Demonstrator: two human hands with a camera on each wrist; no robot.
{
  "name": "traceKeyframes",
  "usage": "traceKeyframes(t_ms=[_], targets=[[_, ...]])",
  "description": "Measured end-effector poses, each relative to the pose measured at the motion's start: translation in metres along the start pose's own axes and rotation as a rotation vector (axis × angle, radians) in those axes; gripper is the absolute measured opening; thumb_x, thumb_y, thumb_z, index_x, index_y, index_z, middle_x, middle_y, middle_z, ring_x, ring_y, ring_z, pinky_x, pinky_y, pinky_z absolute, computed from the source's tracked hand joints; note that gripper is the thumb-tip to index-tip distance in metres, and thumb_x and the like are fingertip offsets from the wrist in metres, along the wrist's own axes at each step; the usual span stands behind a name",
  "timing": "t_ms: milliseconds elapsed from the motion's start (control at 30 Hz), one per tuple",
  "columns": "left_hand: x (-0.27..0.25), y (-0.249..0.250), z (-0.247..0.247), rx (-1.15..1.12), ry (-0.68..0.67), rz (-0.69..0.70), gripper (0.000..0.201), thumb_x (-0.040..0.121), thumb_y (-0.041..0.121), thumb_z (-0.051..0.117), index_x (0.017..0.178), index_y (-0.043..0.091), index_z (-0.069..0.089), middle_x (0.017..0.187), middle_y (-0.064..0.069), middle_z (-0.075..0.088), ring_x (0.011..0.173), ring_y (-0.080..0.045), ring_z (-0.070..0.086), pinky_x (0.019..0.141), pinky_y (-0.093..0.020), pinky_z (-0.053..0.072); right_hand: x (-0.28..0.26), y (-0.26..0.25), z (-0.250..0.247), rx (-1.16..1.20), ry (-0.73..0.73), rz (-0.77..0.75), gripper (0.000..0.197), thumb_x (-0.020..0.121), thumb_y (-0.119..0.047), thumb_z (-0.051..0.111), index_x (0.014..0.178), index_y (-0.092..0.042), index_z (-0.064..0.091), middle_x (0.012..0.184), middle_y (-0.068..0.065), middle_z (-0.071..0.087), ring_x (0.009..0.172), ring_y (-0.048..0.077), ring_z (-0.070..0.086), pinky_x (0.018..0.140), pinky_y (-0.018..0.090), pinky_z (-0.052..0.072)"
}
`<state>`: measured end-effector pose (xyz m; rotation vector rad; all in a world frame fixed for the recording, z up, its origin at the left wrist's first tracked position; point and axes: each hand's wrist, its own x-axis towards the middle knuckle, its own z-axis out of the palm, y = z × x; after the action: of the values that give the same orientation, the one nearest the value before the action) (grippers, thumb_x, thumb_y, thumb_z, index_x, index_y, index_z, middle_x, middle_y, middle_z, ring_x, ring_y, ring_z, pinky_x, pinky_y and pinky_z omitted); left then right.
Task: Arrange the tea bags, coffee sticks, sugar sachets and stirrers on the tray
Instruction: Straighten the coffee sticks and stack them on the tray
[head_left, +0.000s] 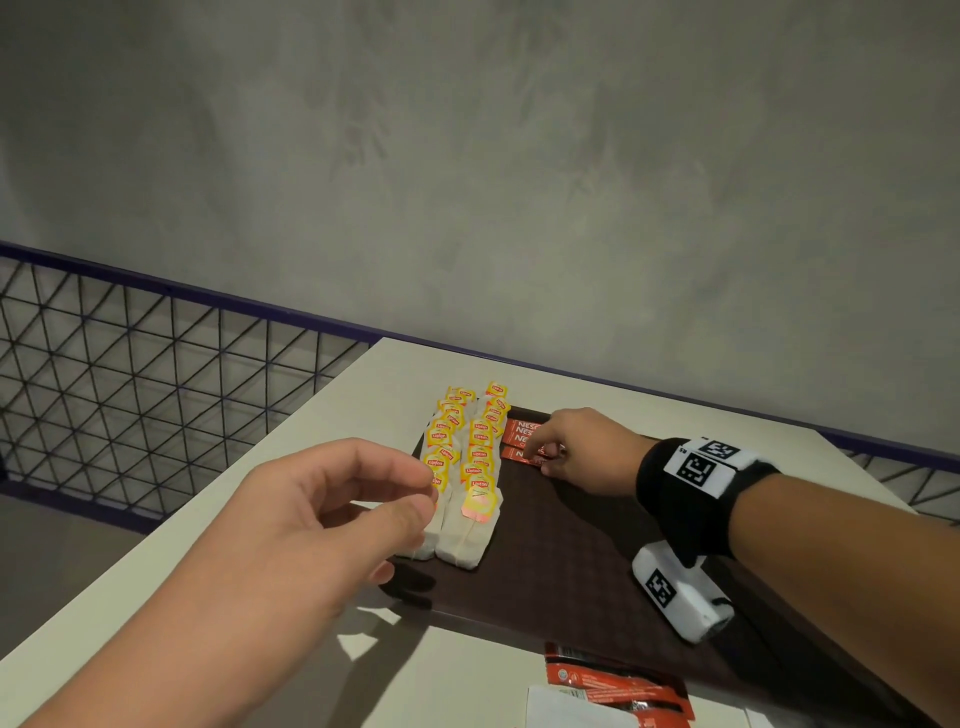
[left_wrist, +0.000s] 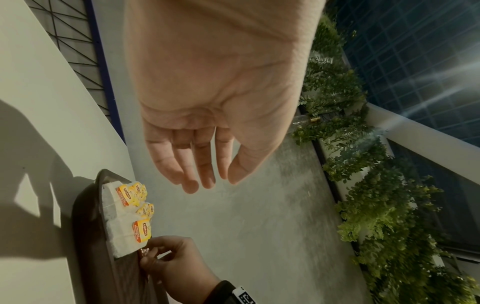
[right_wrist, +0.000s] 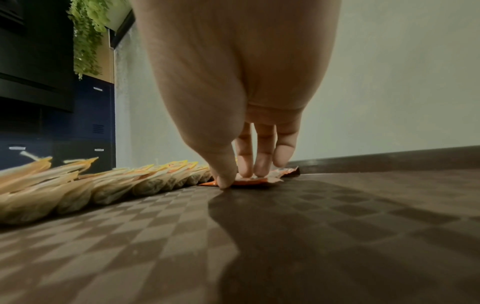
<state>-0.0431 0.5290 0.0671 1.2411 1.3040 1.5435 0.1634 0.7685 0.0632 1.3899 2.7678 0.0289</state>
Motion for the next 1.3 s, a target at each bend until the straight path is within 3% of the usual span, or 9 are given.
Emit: traceKeyframes(t_ms=[100, 267, 400, 767, 967, 1033, 1133, 1233, 1300], targets=[[0.000, -0.001, -0.002, 0.005, 0.005, -0.003, 0.023, 0.059, 0.030, 0.076, 0.081, 0.031, 0.081, 0.090, -0.001, 0.080, 0.078, -0.021, 0.076, 0.067, -0.032, 0.053, 0.001, -0.002, 0.000, 0.015, 0.015, 0.002, 0.031, 0.100, -0.029, 0.061, 0.130, -0.027, 0.068, 0.123, 0.004, 0.063, 0.112, 0.021, 0.058, 0.091, 0.029, 0.044], [-0.001, 0.001, -0.001, 0.028, -0.024, -0.023, 0.028, 0.060, 0.019, 0.096, 0.081, 0.029, 0.081, 0.089, -0.002, 0.080, 0.076, -0.019, 0.077, 0.069, -0.035, 0.052, 0.003, 0.005, 0.005, 0.011, 0.003, 0.074, 0.043, 0.100, -0.035, 0.058, 0.142, -0.027, 0.056, 0.130, 0.007, 0.054, 0.120, 0.027, 0.054, 0.100, 0.036, 0.045], [-0.001, 0.000, -0.002, 0.001, -0.002, -0.022, 0.022, 0.060, 0.028, 0.075, 0.081, 0.029, 0.081, 0.089, -0.003, 0.080, 0.077, -0.019, 0.077, 0.071, -0.037, 0.055, 0.004, 0.005, 0.006, -0.026, -0.064, 0.065, 0.044, 0.102, -0.037, 0.056, 0.145, -0.027, 0.054, 0.138, 0.006, 0.052, 0.125, 0.026, 0.052, 0.105, 0.037, 0.045], [-0.005, 0.007, -0.001, 0.024, -0.016, -0.015, 0.017, 0.067, 0.019, 0.088, 0.080, 0.029, 0.081, 0.089, -0.004, 0.080, 0.080, -0.024, 0.076, 0.075, -0.041, 0.055, 0.005, 0.000, 0.002, 0.028, -0.084, 0.086, 0.039, 0.106, -0.040, 0.046, 0.128, -0.012, 0.063, 0.129, 0.010, 0.063, 0.113, 0.027, 0.059, 0.100, 0.040, 0.047], [-0.011, 0.013, -0.005, 0.108, -0.277, -0.105, 0.027, 0.068, 0.027, 0.079, 0.094, 0.019, 0.079, 0.098, -0.011, 0.079, 0.082, -0.019, 0.074, 0.072, -0.030, 0.054, -0.039, -0.030, -0.041, 0.238, 0.104, -0.015, 0.026, 0.104, -0.020, 0.051, 0.121, -0.016, 0.070, 0.116, 0.003, 0.071, 0.107, 0.024, 0.065, 0.093, 0.035, 0.049], [-0.012, 0.014, -0.005, 0.161, -0.329, -0.127, 0.027, 0.071, 0.018, 0.082, 0.097, 0.010, 0.078, 0.097, -0.017, 0.078, 0.078, -0.019, 0.071, 0.067, -0.026, 0.053, -0.065, -0.055, -0.051, 0.336, -0.003, -0.091, 0.023, 0.099, -0.011, 0.054, 0.107, -0.020, 0.074, 0.097, 0.000, 0.076, 0.089, 0.018, 0.069, 0.084, 0.036, 0.055], [-0.011, 0.017, -0.009, 0.151, -0.216, -0.100, 0.015, 0.082, 0.004, 0.079, 0.096, 0.009, 0.075, 0.095, -0.019, 0.077, 0.073, -0.018, 0.069, 0.066, -0.027, 0.050, -0.116, -0.104, -0.053, 0.232, -0.195, -0.232, 0.012, 0.096, -0.022, 0.063, 0.099, -0.025, 0.074, 0.084, -0.012, 0.073, 0.073, -0.001, 0.065, 0.072, 0.018, 0.051], [-0.008, 0.020, -0.019, 0.083, -0.077, -0.097, 0.012, 0.088, 0.003, 0.072, 0.093, 0.014, 0.073, 0.089, -0.007, 0.077, 0.068, -0.016, 0.068, 0.065, -0.026, 0.050, -0.157, -0.143, -0.045, 0.086, -0.310, -0.349, 0.028, 0.090, -0.044, 0.071, 0.116, -0.032, 0.069, 0.097, -0.023, 0.066, 0.086, -0.006, 0.060, 0.072, 0.006, 0.044], [-0.008, 0.019, -0.024, 0.054, -0.032, -0.100, 0.011, 0.090, 0.005, 0.071, 0.095, 0.015, 0.073, 0.088, -0.005, 0.077, 0.069, -0.016, 0.068, 0.066, -0.027, 0.050, -0.170, -0.156, -0.036, 0.029, -0.385, -0.386, 0.053, 0.083, -0.059, 0.073, 0.128, -0.034, 0.061, 0.118, -0.019, 0.061, 0.102, 0.002, 0.059, 0.087, 0.018, 0.050]])
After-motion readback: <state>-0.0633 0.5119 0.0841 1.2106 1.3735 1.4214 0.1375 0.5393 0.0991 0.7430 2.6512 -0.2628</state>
